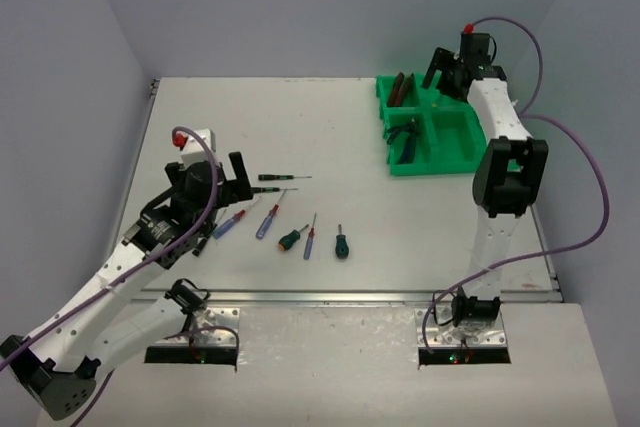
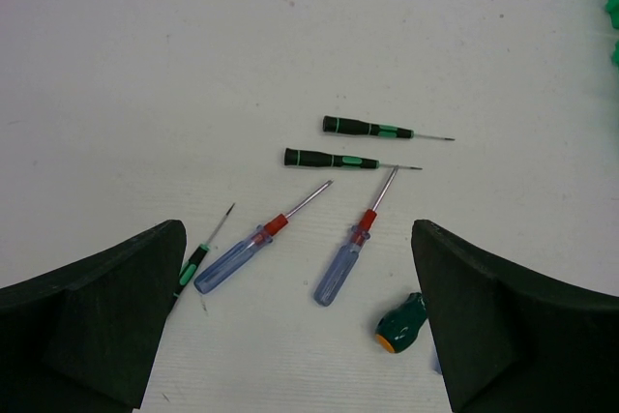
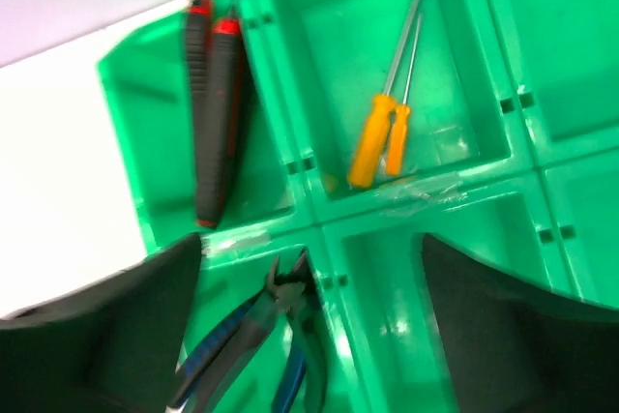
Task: Sort the tools into containers
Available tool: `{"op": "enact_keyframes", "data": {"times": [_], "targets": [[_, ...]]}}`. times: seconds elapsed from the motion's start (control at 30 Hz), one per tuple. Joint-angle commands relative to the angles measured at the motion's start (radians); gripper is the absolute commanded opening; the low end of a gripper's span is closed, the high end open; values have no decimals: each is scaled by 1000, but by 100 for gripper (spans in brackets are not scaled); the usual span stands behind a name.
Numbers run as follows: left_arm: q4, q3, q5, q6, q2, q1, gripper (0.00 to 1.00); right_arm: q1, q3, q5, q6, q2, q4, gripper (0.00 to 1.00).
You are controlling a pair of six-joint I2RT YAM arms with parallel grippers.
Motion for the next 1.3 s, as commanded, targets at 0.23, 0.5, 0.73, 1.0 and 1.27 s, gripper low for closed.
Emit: {"op": "enact_keyframes", "data": {"times": [0.23,0.5,0.73,1.0,1.27], "targets": [[-116,221,51,-293,409,45,100,289,-646,16,-49,-569,72,99],[-208,486,53,-547,841,113,97,303,-1107,-49,145,-859,247,99],[-363,760,5,-863,1132,117,77,303,-1256,-168,206,-907,327,99],[-473,935,21,-947,1333,132,55,303,-1284,-98,184,-953,317,99],[-422,891,67,-936,1365,149,54,303,-1303,-115,193,-961,344,98]]}}
